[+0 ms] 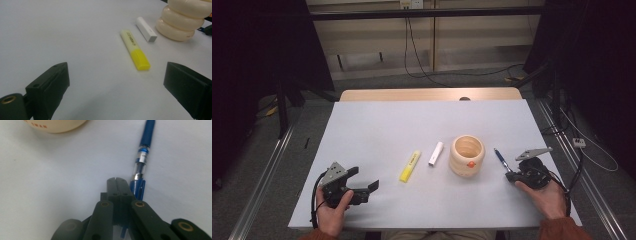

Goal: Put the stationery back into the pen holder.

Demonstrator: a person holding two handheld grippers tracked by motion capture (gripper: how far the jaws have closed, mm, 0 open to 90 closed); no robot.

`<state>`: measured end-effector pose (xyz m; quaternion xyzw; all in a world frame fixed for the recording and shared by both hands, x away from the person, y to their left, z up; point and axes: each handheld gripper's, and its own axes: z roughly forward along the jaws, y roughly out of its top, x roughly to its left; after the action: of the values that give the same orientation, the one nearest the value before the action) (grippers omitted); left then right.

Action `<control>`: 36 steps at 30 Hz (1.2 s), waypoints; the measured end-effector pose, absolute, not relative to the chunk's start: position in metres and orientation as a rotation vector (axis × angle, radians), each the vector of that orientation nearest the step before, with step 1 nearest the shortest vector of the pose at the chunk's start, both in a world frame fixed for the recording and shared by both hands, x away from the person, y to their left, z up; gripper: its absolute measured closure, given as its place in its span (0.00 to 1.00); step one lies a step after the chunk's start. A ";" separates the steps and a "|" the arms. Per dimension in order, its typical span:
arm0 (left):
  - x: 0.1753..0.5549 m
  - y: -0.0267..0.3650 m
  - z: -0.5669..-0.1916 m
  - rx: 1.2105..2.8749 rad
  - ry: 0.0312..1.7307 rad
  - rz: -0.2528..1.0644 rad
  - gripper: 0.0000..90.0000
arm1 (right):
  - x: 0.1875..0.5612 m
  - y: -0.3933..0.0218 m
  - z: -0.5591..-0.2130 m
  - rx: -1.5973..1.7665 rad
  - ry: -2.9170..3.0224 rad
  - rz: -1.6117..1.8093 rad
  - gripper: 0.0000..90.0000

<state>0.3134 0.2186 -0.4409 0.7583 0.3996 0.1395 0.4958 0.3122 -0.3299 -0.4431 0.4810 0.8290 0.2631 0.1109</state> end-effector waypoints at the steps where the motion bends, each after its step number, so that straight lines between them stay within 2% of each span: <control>1: 0.313 0.219 -0.441 1.838 0.966 0.336 0.07 | 0.312 -0.332 -0.443 1.415 2.436 0.776 1.00; 15: 0.314 0.218 -0.441 1.841 0.967 0.336 0.07 | 0.313 -0.344 -0.444 1.437 2.382 0.751 1.00; 25: 0.314 0.219 -0.441 1.840 0.968 0.337 0.07 | 0.307 -0.331 -0.432 1.291 2.369 0.952 1.00; 28: 0.314 0.218 -0.441 1.832 0.975 0.336 0.07 | 0.306 -0.330 -0.431 1.263 2.341 0.988 0.89; 32: 0.314 0.218 -0.441 1.834 0.973 0.338 0.07 | 0.308 -0.329 -0.423 1.246 2.314 0.983 0.79; 34: 0.314 0.218 -0.441 1.834 0.973 0.337 0.07 | 0.312 -0.328 -0.417 1.259 2.310 0.979 0.64; 36: 0.314 0.219 -0.441 1.838 0.971 0.338 0.07 | 0.318 -0.329 -0.414 1.288 2.326 0.964 0.57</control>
<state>0.3140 0.2185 -0.4411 0.7583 0.4005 0.1395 0.4951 0.3184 -0.3291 -0.4136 0.4500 0.8123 0.3366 0.1562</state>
